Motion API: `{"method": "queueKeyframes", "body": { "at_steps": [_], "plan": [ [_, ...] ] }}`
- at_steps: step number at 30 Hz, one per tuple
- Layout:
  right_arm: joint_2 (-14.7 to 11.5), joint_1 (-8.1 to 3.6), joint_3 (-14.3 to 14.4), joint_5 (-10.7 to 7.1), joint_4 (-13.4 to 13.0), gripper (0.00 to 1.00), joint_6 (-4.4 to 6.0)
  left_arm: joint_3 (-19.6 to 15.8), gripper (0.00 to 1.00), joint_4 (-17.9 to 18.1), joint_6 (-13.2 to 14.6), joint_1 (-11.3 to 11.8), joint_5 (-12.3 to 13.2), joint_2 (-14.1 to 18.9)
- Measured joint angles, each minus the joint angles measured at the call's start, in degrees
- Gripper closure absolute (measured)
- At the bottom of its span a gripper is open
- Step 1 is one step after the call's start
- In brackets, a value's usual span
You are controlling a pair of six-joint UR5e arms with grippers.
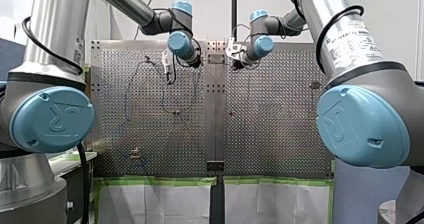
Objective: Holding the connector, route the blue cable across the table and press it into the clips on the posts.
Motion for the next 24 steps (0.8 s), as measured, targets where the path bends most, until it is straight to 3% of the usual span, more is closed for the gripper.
{"method": "queueKeyframes", "body": {
  "at_steps": [9,15,24],
  "plan": [
    [-0.20,-0.12,0.00,0.05,0.09,1.00,-0.16,0.89,0.00,3.36,1.89,-4.67,-3.53,0.18],
    [-0.40,-0.15,-0.01,0.11,0.12,1.00,-0.40,2.16,0.00,3.04,3.01,-7.64,-6.19,0.10],
    [-0.96,-0.12,-0.01,0.21,0.12,1.00,-0.44,4.86,0.00,1.34,3.57,-7.88,-6.56,-1.82]
  ]
}}
